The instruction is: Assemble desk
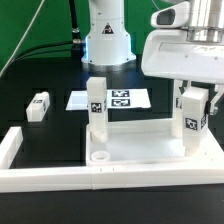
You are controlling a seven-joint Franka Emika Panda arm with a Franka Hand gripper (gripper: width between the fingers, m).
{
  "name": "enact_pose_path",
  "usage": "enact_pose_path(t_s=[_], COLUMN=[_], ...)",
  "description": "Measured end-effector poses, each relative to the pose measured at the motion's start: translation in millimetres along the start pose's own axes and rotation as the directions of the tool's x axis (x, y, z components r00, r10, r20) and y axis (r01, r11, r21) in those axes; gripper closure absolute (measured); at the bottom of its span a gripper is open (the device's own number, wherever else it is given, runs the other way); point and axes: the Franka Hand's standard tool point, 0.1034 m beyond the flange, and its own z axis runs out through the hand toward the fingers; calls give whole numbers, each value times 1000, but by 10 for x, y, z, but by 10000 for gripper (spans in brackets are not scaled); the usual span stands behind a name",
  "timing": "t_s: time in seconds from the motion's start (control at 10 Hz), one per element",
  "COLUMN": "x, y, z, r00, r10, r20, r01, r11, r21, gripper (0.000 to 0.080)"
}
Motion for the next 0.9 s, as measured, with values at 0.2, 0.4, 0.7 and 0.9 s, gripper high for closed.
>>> enact_pose_path(t_s=[0.2,0.4,0.7,0.9], x=[-134,-142,-157,-165], y=[-2,1,6,9], z=[-18,-18,-1,9], r00=[1000,1000,1000,1000], r10=[11,10,2,0], r20=[6,13,18,22], r01=[-11,-10,-2,0], r11=[1000,1000,1000,1000], r21=[-1,2,1,1], gripper=[509,509,235,167])
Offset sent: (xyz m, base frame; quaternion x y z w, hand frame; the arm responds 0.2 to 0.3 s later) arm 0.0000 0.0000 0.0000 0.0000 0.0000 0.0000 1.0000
